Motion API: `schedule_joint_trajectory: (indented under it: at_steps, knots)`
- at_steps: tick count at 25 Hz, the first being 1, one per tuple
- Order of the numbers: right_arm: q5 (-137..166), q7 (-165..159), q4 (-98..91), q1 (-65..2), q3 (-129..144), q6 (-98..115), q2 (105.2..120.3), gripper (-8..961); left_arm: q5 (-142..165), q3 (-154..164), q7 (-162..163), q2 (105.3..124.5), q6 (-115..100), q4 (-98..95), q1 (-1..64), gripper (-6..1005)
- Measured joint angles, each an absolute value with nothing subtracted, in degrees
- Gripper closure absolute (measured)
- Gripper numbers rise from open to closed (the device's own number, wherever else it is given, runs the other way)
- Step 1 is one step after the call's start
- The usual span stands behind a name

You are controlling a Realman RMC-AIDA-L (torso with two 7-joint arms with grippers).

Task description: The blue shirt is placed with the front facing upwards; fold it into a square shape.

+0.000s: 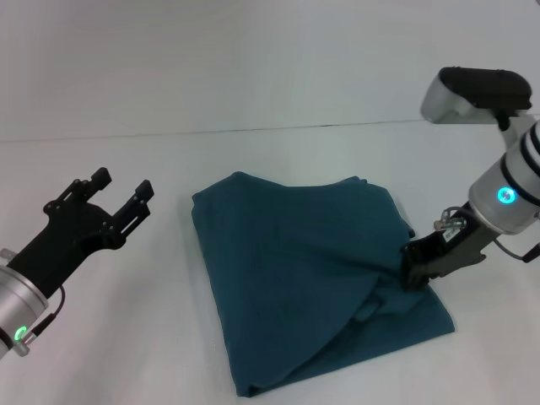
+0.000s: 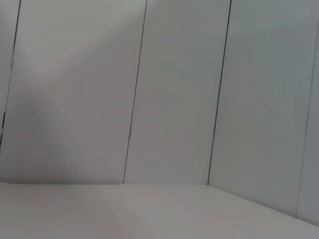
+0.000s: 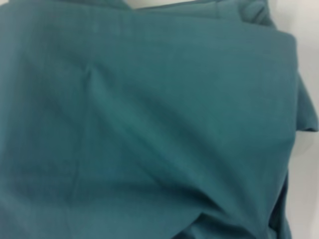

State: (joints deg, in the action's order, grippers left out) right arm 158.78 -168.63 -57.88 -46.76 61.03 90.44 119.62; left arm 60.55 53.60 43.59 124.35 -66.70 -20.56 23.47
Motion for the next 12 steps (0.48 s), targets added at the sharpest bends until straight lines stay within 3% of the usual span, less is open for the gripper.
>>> schedule_joint_trajectory:
  at_steps: [4, 12]
  knots:
    - [158.8, -170.1, -57.9, -47.4, 67.4, 90.5, 119.83, 858, 60.6, 53.6, 43.6, 124.36, -66.7, -20.6, 23.4, 278]
    - [158.5, -172.3, -58.0, -48.2, 71.3, 90.1, 119.91, 543, 60.6, 53.6, 43.6, 124.36, -66.7, -20.6, 23.5, 278]
